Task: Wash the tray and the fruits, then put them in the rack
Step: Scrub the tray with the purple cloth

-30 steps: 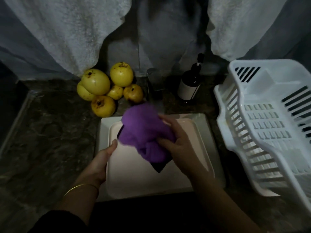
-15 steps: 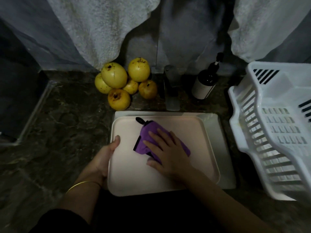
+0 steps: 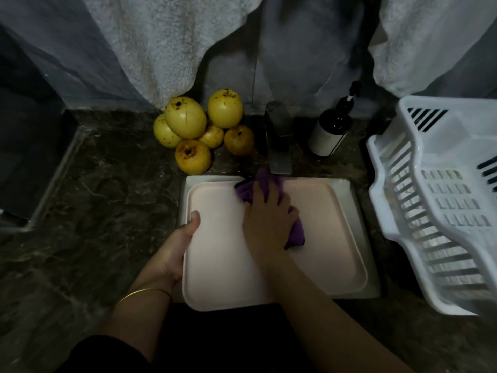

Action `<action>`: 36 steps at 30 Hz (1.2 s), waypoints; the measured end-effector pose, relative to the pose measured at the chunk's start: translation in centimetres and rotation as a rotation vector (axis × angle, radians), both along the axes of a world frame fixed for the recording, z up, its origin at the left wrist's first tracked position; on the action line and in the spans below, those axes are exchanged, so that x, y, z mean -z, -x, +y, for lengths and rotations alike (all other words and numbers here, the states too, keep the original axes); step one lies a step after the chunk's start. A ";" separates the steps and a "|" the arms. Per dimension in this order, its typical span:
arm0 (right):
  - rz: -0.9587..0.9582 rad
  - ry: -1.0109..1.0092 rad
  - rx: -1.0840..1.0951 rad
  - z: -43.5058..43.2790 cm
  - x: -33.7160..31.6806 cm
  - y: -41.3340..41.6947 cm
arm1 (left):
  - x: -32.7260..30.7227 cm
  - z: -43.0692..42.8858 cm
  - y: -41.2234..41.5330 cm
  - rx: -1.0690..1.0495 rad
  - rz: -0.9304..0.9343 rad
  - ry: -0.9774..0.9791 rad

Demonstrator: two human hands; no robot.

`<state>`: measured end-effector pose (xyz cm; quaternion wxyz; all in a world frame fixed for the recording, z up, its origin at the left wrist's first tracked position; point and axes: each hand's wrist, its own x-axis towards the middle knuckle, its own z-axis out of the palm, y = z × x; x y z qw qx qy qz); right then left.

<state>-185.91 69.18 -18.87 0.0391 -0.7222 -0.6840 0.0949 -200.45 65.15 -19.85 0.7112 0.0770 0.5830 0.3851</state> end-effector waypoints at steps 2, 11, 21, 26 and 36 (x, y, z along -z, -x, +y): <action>0.000 -0.091 -0.180 -0.4 -0.7 1.1 | -0.1 0.3 -0.3 0.006 -0.021 -0.024; 0.196 -0.032 -0.478 1.3 -0.7 1.8 | -0.1 1.8 -0.4 0.034 -0.042 -0.100; -0.094 0.024 -0.223 3.5 1.0 -5.3 | 0.9 1.0 1.4 0.034 0.011 -0.121; -0.105 0.035 -0.115 4.3 2.6 -9.8 | 1.3 0.9 2.1 0.026 -0.009 -0.093; 0.095 -0.094 0.110 1.6 2.4 -6.8 | 1.2 2.2 0.6 0.028 0.020 -0.072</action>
